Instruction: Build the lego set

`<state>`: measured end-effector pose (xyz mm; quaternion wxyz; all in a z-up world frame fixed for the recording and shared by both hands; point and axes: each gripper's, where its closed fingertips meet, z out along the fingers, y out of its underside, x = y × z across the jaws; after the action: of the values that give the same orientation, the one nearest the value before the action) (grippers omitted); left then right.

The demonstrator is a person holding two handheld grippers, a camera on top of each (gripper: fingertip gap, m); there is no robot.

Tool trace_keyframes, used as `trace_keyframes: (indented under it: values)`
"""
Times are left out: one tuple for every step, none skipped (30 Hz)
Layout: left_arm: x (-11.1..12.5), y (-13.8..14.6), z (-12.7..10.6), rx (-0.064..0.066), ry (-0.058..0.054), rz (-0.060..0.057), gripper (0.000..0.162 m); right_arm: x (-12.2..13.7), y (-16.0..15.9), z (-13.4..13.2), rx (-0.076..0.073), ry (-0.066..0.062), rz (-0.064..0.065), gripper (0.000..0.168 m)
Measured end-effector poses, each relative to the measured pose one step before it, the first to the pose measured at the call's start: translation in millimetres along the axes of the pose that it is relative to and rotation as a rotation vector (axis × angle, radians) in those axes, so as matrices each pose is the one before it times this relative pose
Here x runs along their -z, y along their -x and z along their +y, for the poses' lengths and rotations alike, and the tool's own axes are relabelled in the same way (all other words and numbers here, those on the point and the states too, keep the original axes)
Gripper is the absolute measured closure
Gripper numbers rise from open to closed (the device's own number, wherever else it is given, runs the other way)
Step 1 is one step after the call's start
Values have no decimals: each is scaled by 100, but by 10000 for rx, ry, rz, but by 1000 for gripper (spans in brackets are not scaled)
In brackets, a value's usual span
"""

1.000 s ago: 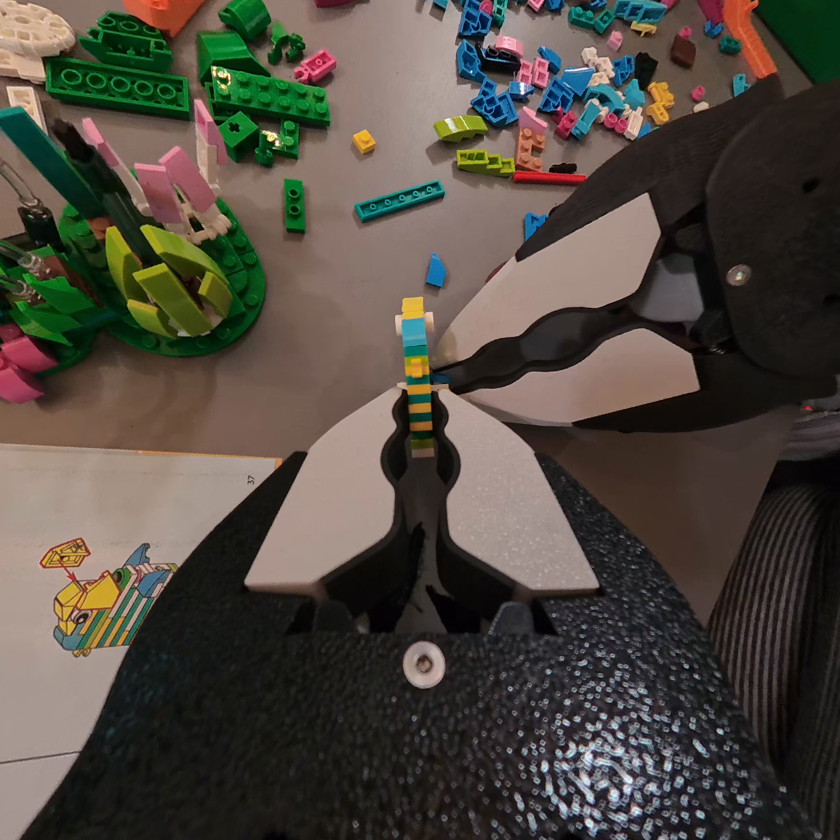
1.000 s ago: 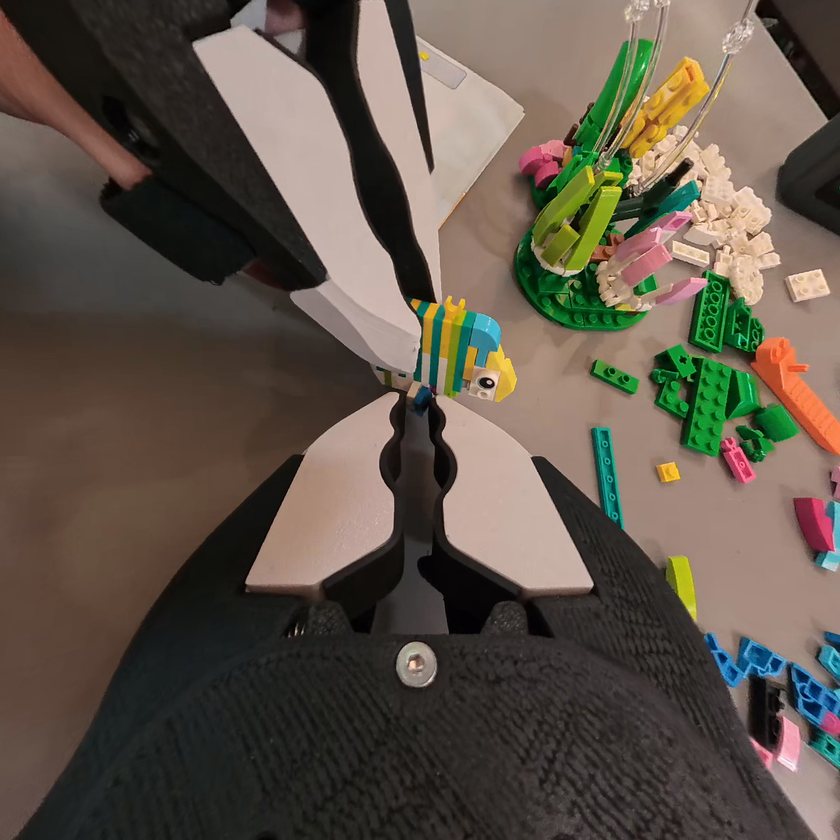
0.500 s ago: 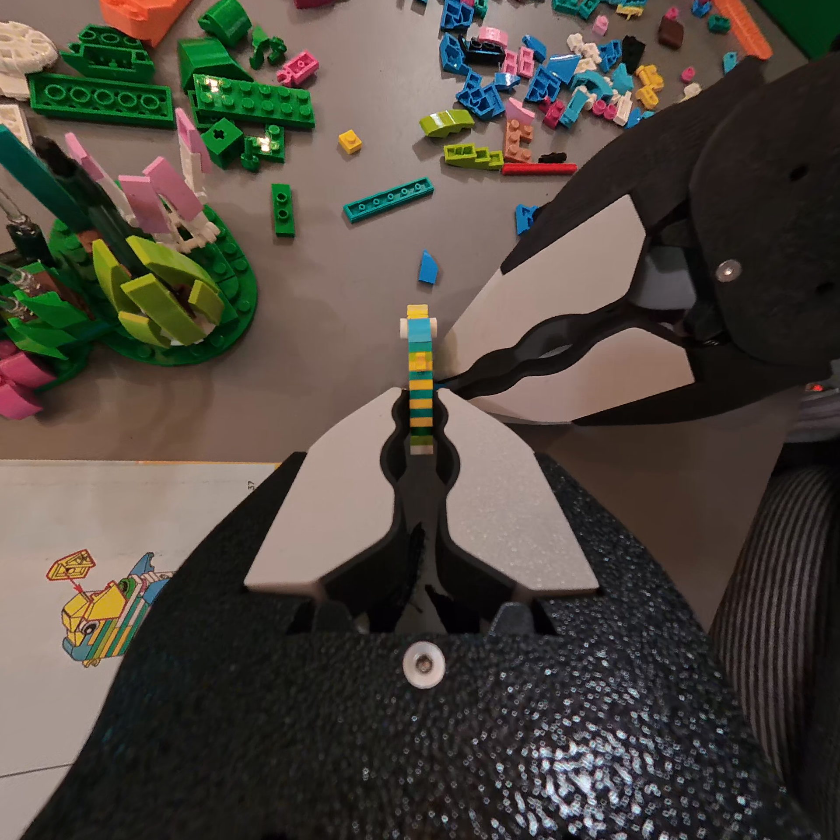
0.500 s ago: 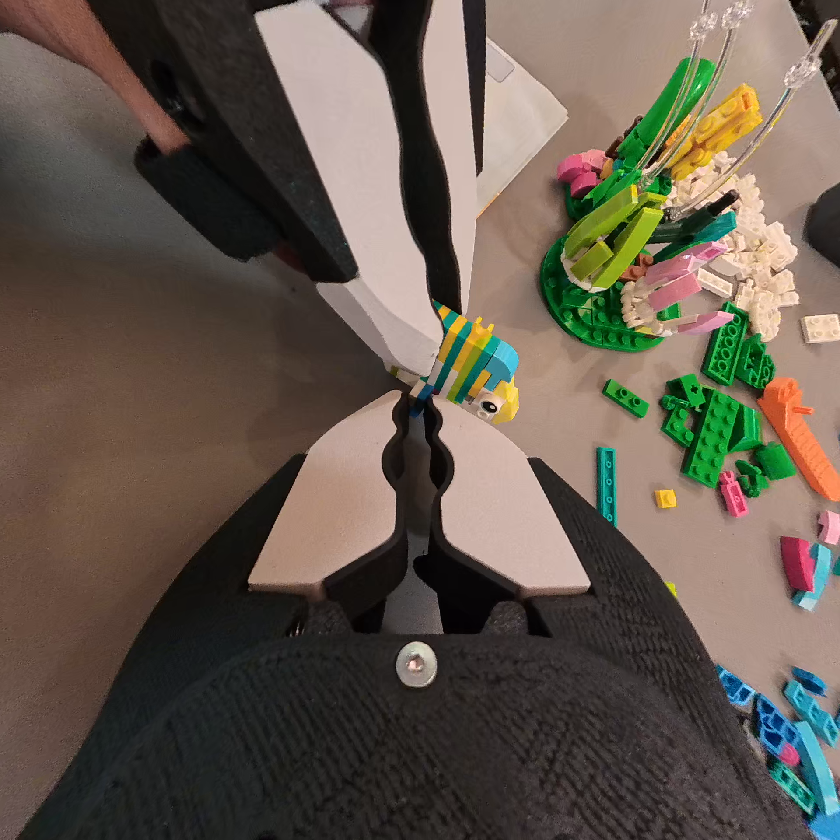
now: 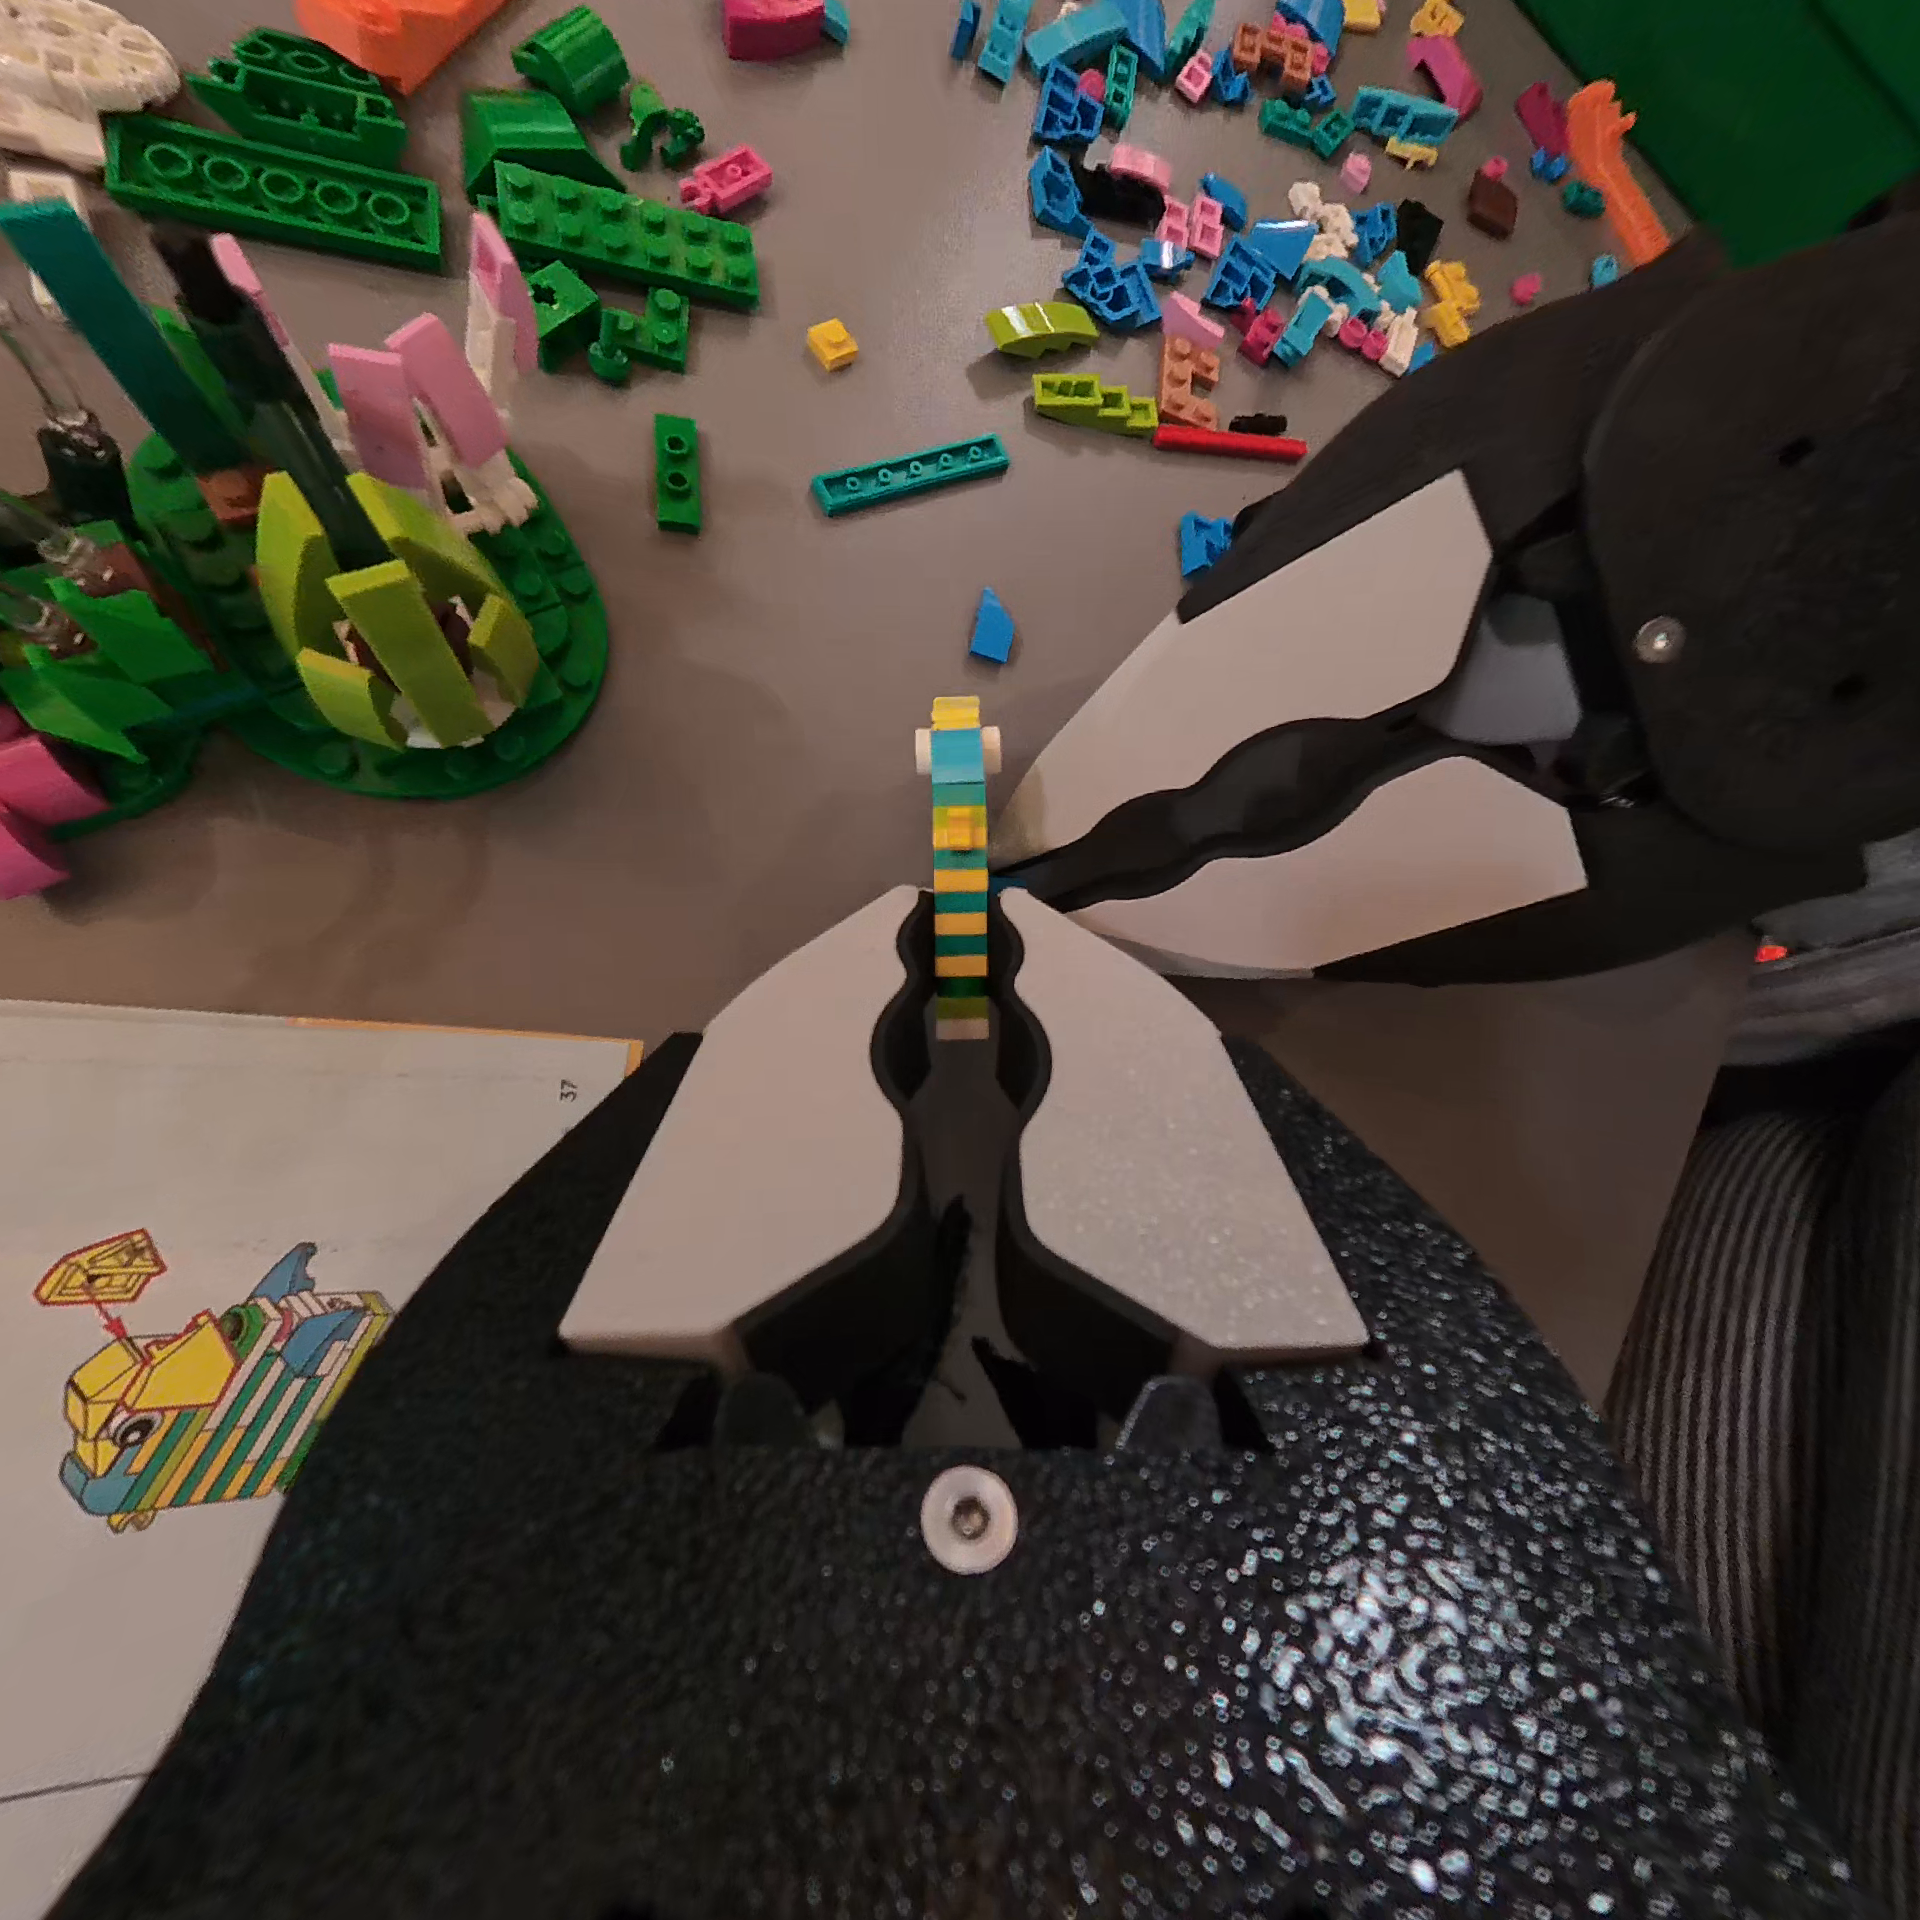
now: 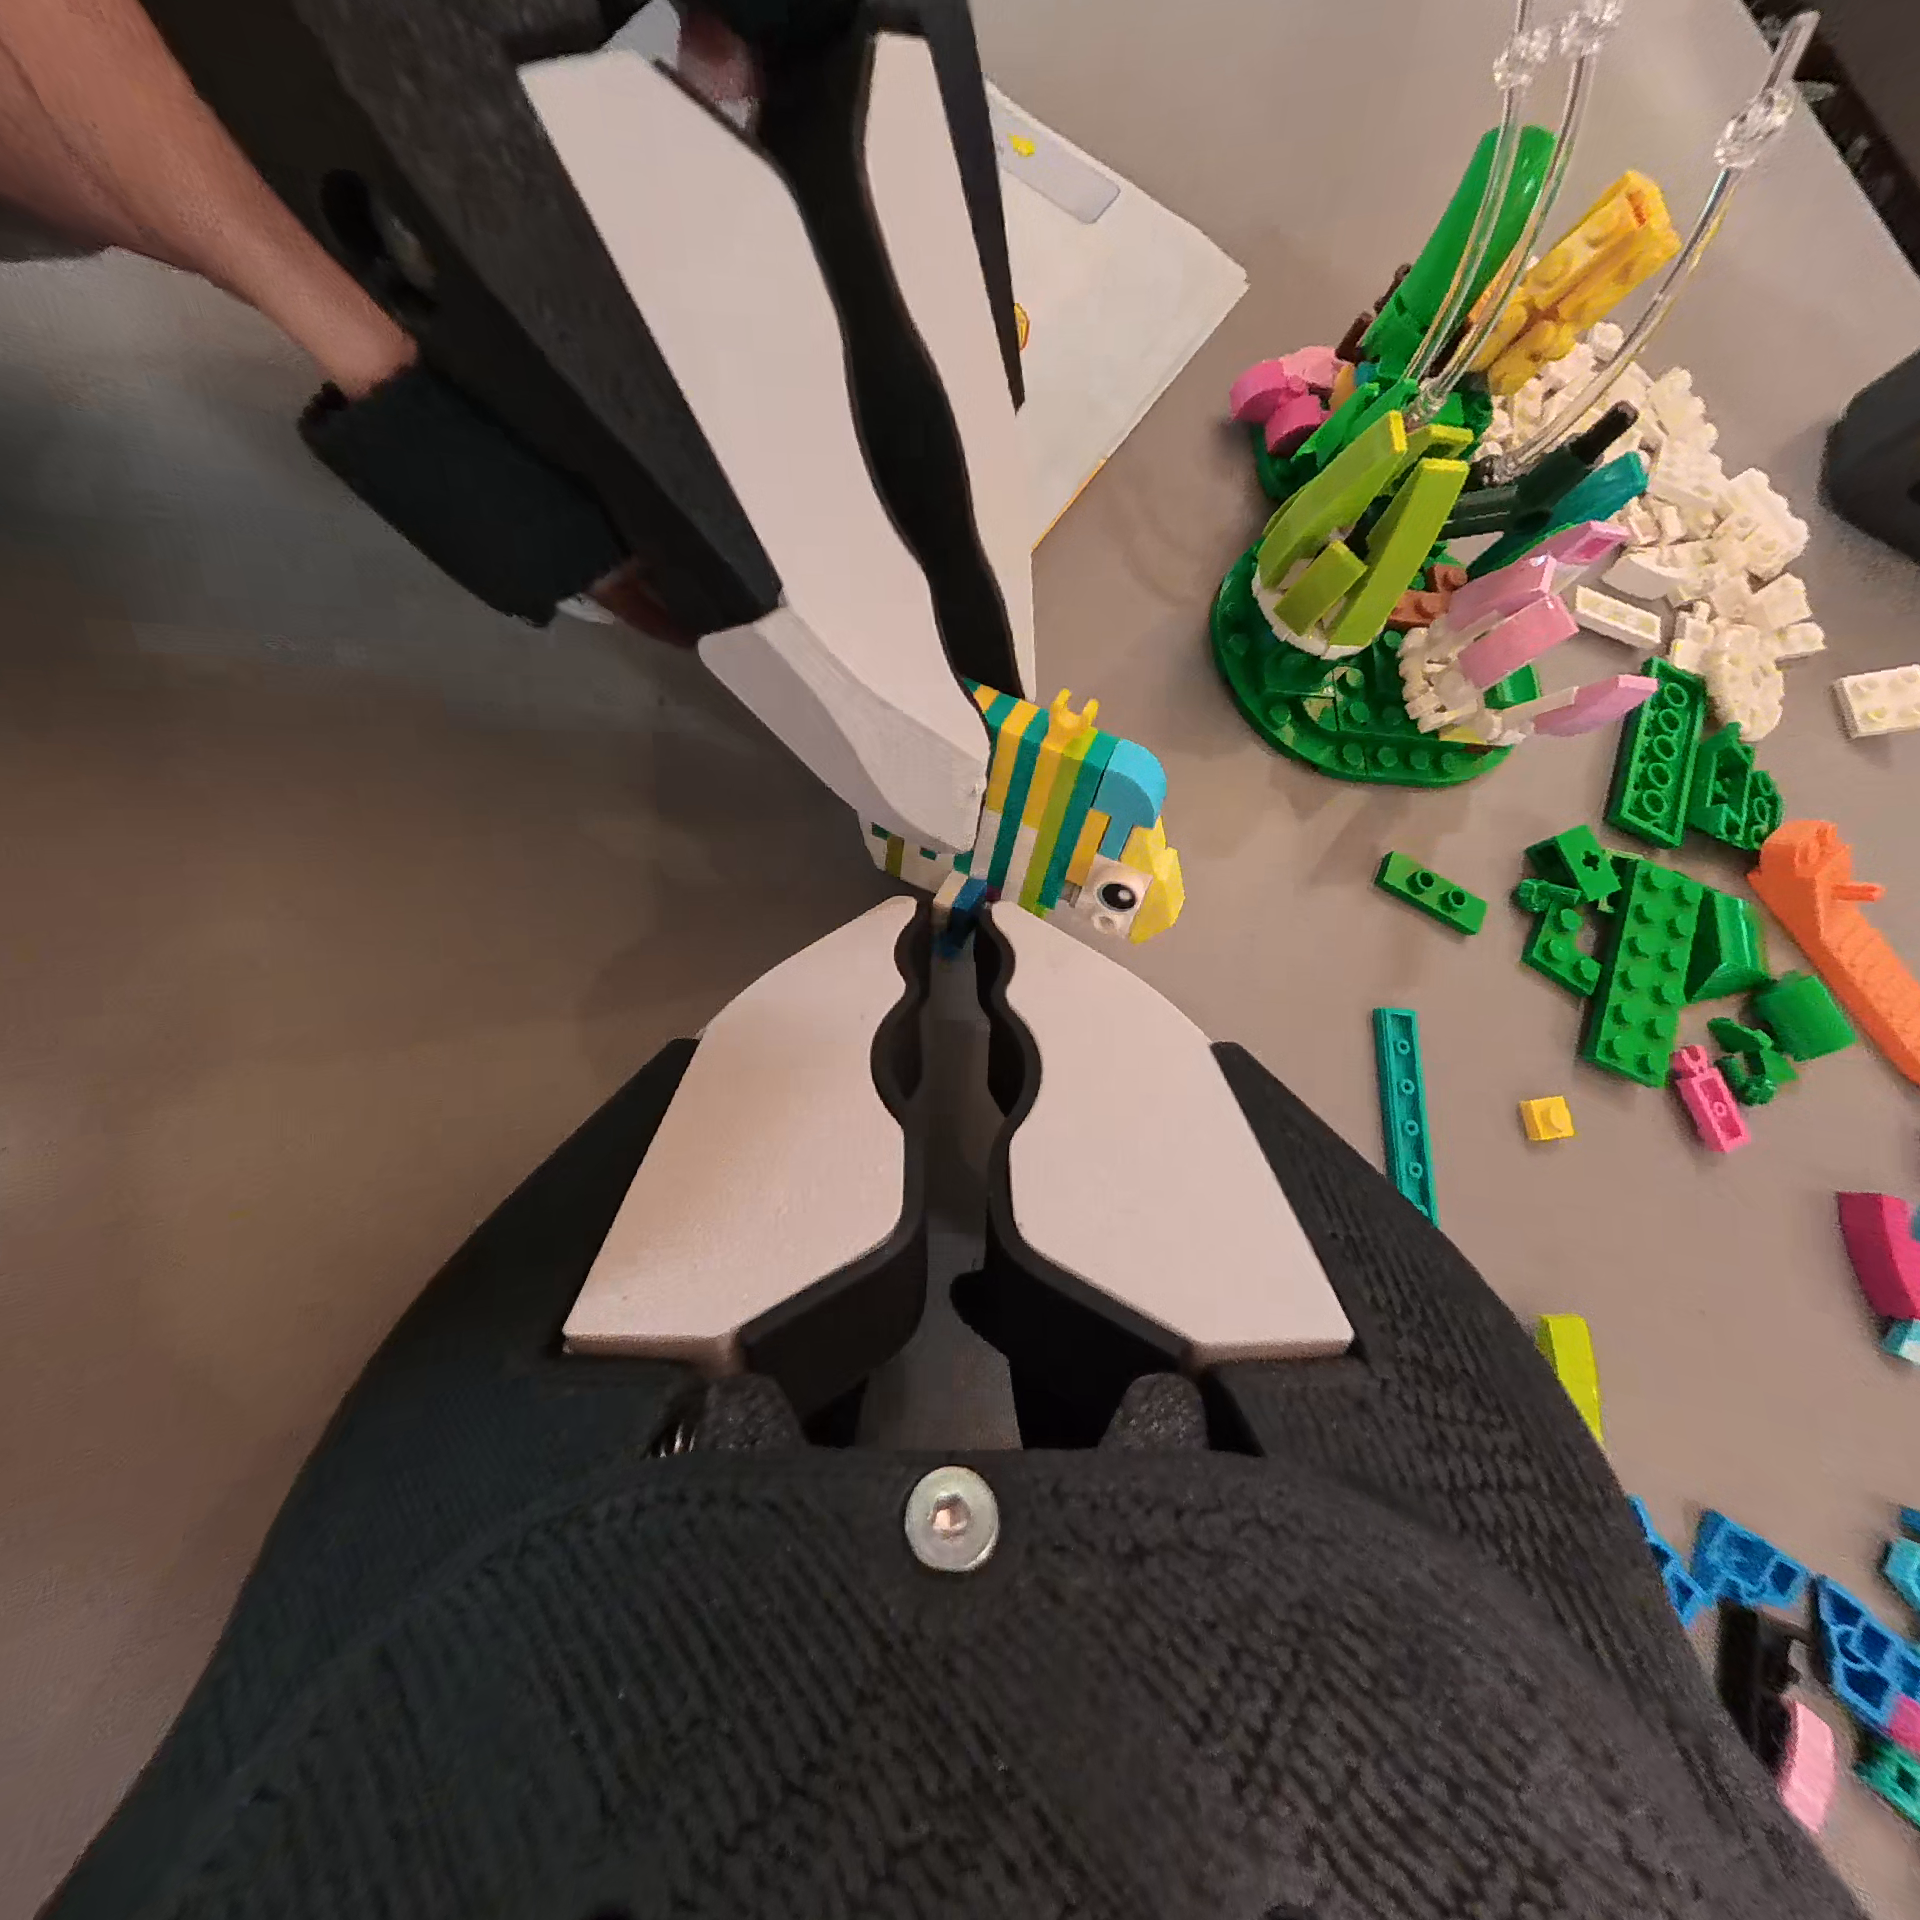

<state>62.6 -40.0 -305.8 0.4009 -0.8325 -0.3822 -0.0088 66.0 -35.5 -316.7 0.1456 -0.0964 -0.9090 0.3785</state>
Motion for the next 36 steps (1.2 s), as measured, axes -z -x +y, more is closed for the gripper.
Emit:
trace_keyframes:
  values:
    - [2, 21, -31, 114, -107, 88, 154, -7, -5, -32, 81, 6, 80, 162]
    - [19, 30, -28, 132, -103, 87, 154, -17, -5, -49, 83, -1, 81, 161]
    - [16, 61, -34, 134, -118, 87, 154, -8, -1, -50, 50, -15, 56, 160]
    - [18, 50, -20, 120, -108, 84, 154, -14, 15, -58, 1, -35, 10, 159]
    - [29, 61, -30, 88, -106, 54, 154, -13, -4, -52, -44, -49, -21, 157]
    - [9, 35, -33, 82, -81, 52, 154, -13, -9, -46, -55, -44, -19, 156]
    - [-3, 30, -36, 61, -63, 50, 154, -8, -33, -24, -21, -39, 13, 156]
    - [-3, 22, -21, 52, -41, 57, 154, 0, -76, -47, 23, -49, 84, 156]
    - [32, 10, -62, 62, -57, 62, 154, -1, -115, -63, 58, -53, 154, 156]
    - [43, 15, -57, 63, -50, 67, 154, 8, -135, -57, 96, -44, 190, 158]
    - [50, 11, -64, 65, -54, 60, 154, -11, -145, -53, 132, -35, 221, 159]
    - [36, 20, -45, 58, -52, 54, 154, -9, -129, -56, 165, -30, 218, 160]
    - [57, 19, -71, 53, -63, 46, 154, -4, -85, -80, 185, -39, 196, 161]
    - [65, -1, -67, 55, -71, 55, 154, 5, -74, -84, 192, -48, 197, 161]
    - [67, 16, -78, 66, -71, 63, 154, 0, -75, -79, 208, -44, 203, 161]
    - [65, -5, -72, 64, -64, 76, 154, 5, -73, -70, 235, -36, 208, 161]
    - [71, -6, -76, 55, -73, 80, 154, 12, -86, -87, 242, -36, 222, 161]
    - [82, -23, -106, 60, -85, 87, 154, 30, -114, -111, 230, -49, 230, 161]
    - [110, -53, -126, 54, -109, 104, 154, 75, -139, -161, 220, -70, 235, 161]
    - [128, -93, -191, 59, -139, 124, 154, 99, -163, -197, 191, -85, 221, 162]
    - [147, -111, -180, 39, -120, 129, 154, 117, -156, -209, 118, -93, 163, 162]
    - [160, -140, -191, -2, -131, 134, 154, 154, -170, -241, 15, -128, 125, 162]
    - [179, -162, -246, -13, -168, 145, 154, 177, -193, -263, -75, -162, 86, 162]
    - [163, -197, -238, 30, -157, 160, 154, 201, -214, -280, -170, -151, 47, 162]
    - [144, -221, -306, 0, -209, 154, 154, 198, -249, -269, -216, -138, 46, 162]
    - [113, -183, -262, 2, -168, 120, 154, 171, -221, -248, -195, -130, 44, 163]
    - [70, -120, -179, 6, -114, 62, 154, 127, -176, -162, -176, -99, 48, 163]
    - [49, -111, -184, -40, -118, 41, 154, 88, -142, -119, -154, -88, 32, 164]
    - [23, -81, -82, -29, -42, 9, 154, 77, -98, -79, -122, -68, -10, 164]
    - [-1, -43, -53, -32, -24, -16, 154, 45, -60, -44, -62, -34, -20, 164]
    - [-7, -32, -50, -43, -21, -23, 154, 26, -57, -25, -10, -41, 1, 164]
    - [6, -23, -28, -33, -5, -22, 154, 10, -26, -18, 28, -36, 8, 164]
    - [0, 13, 33, -41, 26, -40, 154, -10, 9, 11, 61, -8, -4, 164]
    - [-2, 34, 43, -44, 28, -51, 154, -26, 24, 33, 69, 11, -4, 164]
    - [-16, 16, 3, -36, -3, -37, 154, -18, -17, -2, 59, -22, 26, 164]
    - [2, -9, -68, -32, -43, -17, 154, -7, -46, -57, 26, -78, 59, 164]
